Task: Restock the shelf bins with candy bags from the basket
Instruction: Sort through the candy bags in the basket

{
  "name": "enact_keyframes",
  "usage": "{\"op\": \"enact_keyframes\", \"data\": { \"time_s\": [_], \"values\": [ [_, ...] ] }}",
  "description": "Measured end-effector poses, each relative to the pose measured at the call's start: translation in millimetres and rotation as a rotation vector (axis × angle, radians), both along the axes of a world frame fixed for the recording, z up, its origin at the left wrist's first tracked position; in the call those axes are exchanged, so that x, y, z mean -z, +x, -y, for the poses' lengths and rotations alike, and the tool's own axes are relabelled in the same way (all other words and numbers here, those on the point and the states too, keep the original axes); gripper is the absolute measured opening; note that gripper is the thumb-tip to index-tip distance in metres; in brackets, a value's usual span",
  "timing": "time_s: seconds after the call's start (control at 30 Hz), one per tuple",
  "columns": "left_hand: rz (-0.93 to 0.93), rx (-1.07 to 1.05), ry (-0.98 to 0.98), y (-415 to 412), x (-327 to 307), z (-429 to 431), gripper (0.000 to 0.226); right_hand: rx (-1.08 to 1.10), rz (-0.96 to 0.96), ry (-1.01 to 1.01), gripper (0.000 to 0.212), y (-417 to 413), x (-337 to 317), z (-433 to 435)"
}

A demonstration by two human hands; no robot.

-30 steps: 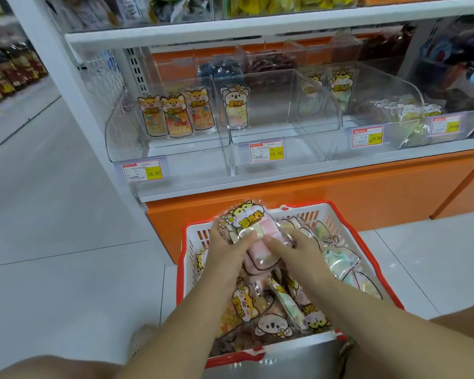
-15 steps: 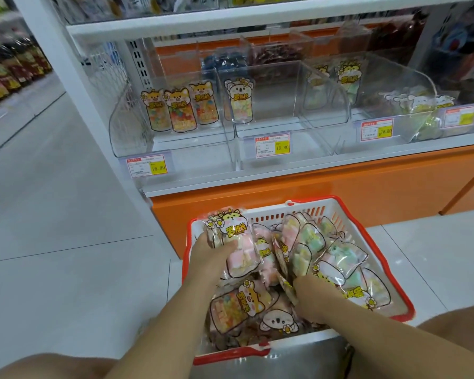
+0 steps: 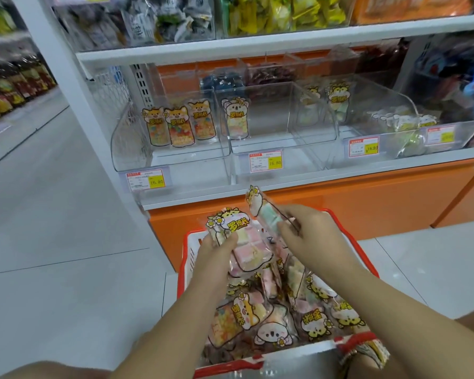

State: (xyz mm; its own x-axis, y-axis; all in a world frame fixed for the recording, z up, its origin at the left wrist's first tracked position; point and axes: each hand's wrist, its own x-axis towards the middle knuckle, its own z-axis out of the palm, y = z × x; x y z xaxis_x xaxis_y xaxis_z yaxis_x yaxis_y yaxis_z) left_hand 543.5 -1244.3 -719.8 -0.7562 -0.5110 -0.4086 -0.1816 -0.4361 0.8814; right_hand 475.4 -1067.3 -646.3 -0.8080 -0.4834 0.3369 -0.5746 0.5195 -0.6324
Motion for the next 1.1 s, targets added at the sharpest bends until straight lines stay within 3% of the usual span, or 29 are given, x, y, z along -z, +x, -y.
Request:
{"op": "enact_keyframes", "data": {
  "time_s": [0.1,0.2,0.27,0.33,0.4,0.5,0.6,0.67,0.73,0.87,0.93,1.03,1.1],
  "values": [
    [-0.047,0.009,0.057,2,-23,-13,0.084,-0.084,-0.08,0.039,0.029,9,5,8],
    [-0.081,0.031,0.035,4,-41,-16,0.036,-0.132,-0.113,0.106,0.043,20,7,15],
    [-0.091,0.019,-0.013,4,-46,-13,0.023,-0.173,-0.014,0.069,0.053,24,-1,17],
    [-0.115,0.019,-0.093,3,-54,-10,0.023,-0.194,0.127,-0.021,0.044,21,-11,17],
    [-0.149,0.051,-0.145,0,-64,-9,0.023,-0.175,0.15,-0.079,0.039,12,-20,15],
    [-0.189,0.117,-0.22,-9,-76,-11,0.02,-0.079,0.228,-0.144,0.077,-5,-30,7],
    [-0.199,0.163,-0.184,-21,-95,-17,0.027,-0.023,0.459,-0.242,0.105,-21,-38,-4],
    [-0.211,0.194,-0.169,-30,-110,-25,0.049,-0.084,0.665,-0.367,0.111,-32,-44,-10],
    [-0.253,0.226,-0.193,-40,-120,-31,0.057,-0.127,0.783,-0.441,0.097,-48,-54,-16],
    [-0.297,0.35,-0.346,-58,-137,-44,0.066,-0.146,0.727,-0.467,0.082,-72,-74,-30],
    [-0.292,0.467,-0.511,-69,-141,-48,0.058,-0.166,0.69,-0.487,0.074,-77,-81,-37],
    [-0.229,0.591,-0.687,-96,-154,-53,0.05,-0.062,0.594,-0.463,0.103,-98,-82,-46],
    [-0.206,0.6,-0.751,-121,-168,-60,0.048,-0.002,0.536,-0.495,0.098,-116,-89,-53]
  ]
}}
